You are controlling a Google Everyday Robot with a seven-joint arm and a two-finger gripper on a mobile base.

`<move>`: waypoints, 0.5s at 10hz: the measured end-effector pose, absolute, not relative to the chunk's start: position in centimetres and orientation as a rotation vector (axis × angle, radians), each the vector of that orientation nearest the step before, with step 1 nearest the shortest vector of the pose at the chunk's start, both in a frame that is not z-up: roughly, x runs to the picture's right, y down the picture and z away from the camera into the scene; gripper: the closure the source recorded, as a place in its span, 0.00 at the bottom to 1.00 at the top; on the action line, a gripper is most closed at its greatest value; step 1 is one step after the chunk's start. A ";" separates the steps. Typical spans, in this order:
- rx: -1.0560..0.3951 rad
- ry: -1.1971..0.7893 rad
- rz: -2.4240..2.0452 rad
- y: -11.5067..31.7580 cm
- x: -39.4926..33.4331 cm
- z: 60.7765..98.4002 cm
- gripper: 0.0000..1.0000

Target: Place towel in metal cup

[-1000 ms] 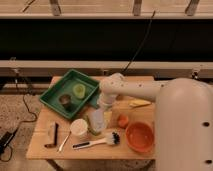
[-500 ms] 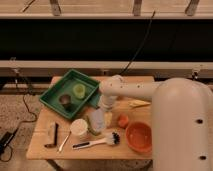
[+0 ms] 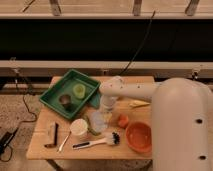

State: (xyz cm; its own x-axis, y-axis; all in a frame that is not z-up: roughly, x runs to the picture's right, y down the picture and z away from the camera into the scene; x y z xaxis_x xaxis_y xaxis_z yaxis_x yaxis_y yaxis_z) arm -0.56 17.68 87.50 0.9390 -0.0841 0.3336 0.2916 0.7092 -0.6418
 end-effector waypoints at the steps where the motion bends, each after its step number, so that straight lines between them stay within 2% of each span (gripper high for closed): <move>1: -0.760 -0.291 -0.211 17.8 -0.5 87.4 0.73; 3: -0.764 -0.294 -0.209 18.0 -0.5 87.2 0.95; 5: -0.759 -0.297 -0.206 17.7 -0.5 87.1 1.00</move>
